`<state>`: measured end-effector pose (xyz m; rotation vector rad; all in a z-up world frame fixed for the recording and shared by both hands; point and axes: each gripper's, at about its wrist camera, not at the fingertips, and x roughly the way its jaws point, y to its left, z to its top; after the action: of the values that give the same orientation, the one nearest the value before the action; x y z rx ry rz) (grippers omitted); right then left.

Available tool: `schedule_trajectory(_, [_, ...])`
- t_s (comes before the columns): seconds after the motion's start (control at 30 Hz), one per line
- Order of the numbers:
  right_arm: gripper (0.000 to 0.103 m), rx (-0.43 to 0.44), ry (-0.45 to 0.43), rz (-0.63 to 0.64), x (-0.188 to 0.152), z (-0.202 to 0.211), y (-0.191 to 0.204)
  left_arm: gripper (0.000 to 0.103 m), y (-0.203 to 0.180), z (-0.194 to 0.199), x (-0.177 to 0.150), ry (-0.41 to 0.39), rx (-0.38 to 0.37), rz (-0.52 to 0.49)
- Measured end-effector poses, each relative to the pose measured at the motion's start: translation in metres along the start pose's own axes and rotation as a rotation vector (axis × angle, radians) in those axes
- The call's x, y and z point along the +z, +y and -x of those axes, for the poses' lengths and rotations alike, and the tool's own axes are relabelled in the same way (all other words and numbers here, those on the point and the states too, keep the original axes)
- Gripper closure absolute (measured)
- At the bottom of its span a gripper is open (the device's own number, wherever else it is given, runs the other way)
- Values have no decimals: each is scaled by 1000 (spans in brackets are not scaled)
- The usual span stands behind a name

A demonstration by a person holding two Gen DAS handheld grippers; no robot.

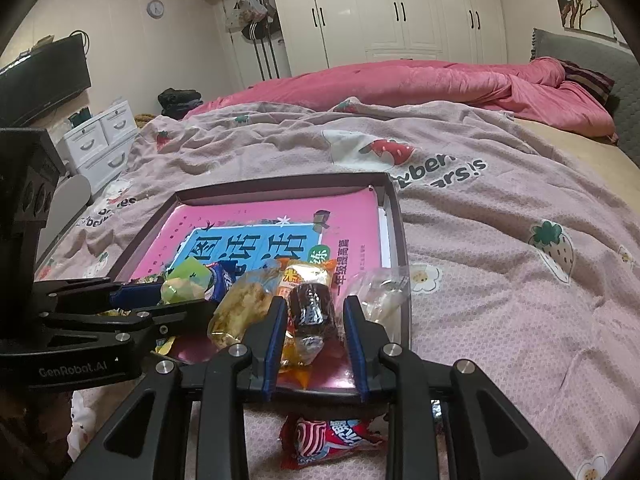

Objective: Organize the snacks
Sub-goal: 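Open the left tool to drop the green bag while the right tool releases the chocolate, then withdraw both tools from the tray toward the last snacks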

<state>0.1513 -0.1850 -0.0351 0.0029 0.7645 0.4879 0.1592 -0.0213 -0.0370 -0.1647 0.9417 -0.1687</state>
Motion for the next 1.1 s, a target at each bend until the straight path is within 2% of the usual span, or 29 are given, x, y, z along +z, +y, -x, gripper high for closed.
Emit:
schedule_trajectory(0.37, [74, 8, 1, -5, -1, 6, 2, 49, 3, 1, -1, -5, -24, 8])
schedule_trajectory(0.63, [74, 8, -3, -8, -1, 8, 2, 36, 6, 1, 0, -11, -11, 6])
schedule_trajectory(0.83, [74, 7, -5, -15, 0, 11, 2, 33, 6, 3, 1, -13, -11, -3])
schedule_trajectory(0.97, [68, 8, -7, -23, 1, 13, 1, 32, 5, 6, 3, -21, -21, -2])
schedule_trajectory(1.1, [67, 5, -10, -30, 1, 16, 0, 29, 4, 11, 3, -27, -30, -1])
